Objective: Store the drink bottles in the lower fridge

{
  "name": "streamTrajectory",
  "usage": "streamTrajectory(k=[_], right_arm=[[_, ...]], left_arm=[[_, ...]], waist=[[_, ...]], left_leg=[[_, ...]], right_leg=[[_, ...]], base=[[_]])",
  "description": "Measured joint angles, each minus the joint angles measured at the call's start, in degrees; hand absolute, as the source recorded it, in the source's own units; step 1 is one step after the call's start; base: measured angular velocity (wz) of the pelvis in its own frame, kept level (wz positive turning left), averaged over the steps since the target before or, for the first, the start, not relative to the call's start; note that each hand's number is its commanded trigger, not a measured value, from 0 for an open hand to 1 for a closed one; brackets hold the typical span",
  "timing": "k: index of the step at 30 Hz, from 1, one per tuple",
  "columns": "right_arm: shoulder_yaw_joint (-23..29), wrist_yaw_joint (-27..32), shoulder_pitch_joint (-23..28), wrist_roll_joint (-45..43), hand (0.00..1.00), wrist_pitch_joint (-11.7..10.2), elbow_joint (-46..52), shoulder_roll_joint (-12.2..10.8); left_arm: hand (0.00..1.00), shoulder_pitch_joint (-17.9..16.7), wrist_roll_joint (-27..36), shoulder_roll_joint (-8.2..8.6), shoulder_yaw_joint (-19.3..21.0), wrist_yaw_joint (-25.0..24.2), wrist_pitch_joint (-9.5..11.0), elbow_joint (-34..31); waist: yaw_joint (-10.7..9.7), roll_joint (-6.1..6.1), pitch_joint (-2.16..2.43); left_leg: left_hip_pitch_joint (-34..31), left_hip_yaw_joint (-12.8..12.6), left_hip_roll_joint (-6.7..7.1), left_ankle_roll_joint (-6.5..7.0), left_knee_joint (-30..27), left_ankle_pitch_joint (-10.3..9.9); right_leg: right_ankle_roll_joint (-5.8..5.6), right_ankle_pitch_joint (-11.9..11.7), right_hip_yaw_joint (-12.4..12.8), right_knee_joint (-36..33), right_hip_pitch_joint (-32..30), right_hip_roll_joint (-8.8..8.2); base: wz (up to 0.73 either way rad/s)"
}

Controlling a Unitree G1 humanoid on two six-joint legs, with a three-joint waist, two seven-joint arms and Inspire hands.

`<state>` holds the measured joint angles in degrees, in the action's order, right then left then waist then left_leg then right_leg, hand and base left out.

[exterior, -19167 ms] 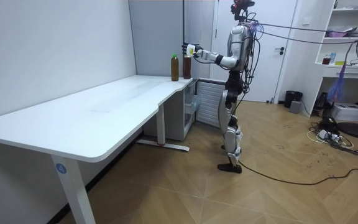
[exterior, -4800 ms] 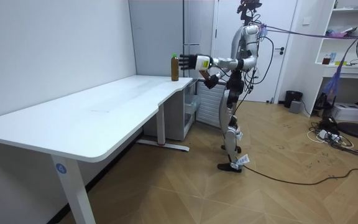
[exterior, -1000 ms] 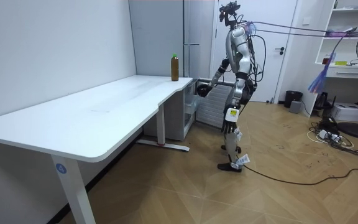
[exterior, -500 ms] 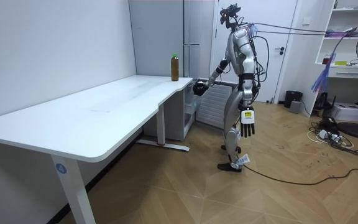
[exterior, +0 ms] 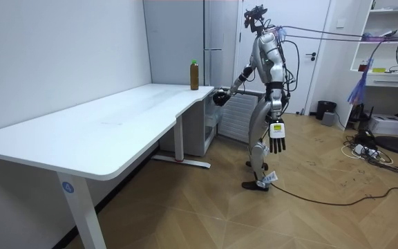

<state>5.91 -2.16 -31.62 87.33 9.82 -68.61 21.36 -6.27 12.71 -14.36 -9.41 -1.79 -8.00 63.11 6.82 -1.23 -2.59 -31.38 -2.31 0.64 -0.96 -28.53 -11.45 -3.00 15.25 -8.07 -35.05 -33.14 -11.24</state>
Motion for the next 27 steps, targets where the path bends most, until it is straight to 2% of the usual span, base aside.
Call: streamTrajectory(k=[5,19,27], right_arm=[[-0.12,0.32,-0.32,-0.26,0.0,0.0,-0.02,0.11],[-0.26,0.7,-0.62,-2.23,0.0,0.17,-0.13,2.6],[-2.18,0.93,-0.68,-2.4,0.0,0.25,-0.38,3.38]], left_arm=[[0.0,0.0,-0.01,-0.08,-0.03,-0.17,0.0,-0.01],[0.0,0.0,0.04,-0.31,-0.47,-1.19,-0.43,-0.08],[0.0,-0.04,0.04,-0.34,-1.03,-1.21,-0.48,-0.08]], waist=[[0.01,-0.06,-0.04],[0.6,-0.23,-0.15],[0.64,-0.32,-0.15]], left_leg=[[0.02,-0.03,0.04,0.0,-0.11,0.0],[-0.1,-0.03,0.03,0.01,-0.12,-0.01],[0.16,-0.03,-0.24,0.01,0.04,-0.01]], right_leg=[[0.0,0.0,-0.03,-0.23,-0.03,-0.12],[0.01,-0.01,-0.02,-0.33,-0.25,-0.12],[0.13,-0.26,-0.03,0.42,0.24,0.26]], base=[[0.0],[0.0],[0.0]])
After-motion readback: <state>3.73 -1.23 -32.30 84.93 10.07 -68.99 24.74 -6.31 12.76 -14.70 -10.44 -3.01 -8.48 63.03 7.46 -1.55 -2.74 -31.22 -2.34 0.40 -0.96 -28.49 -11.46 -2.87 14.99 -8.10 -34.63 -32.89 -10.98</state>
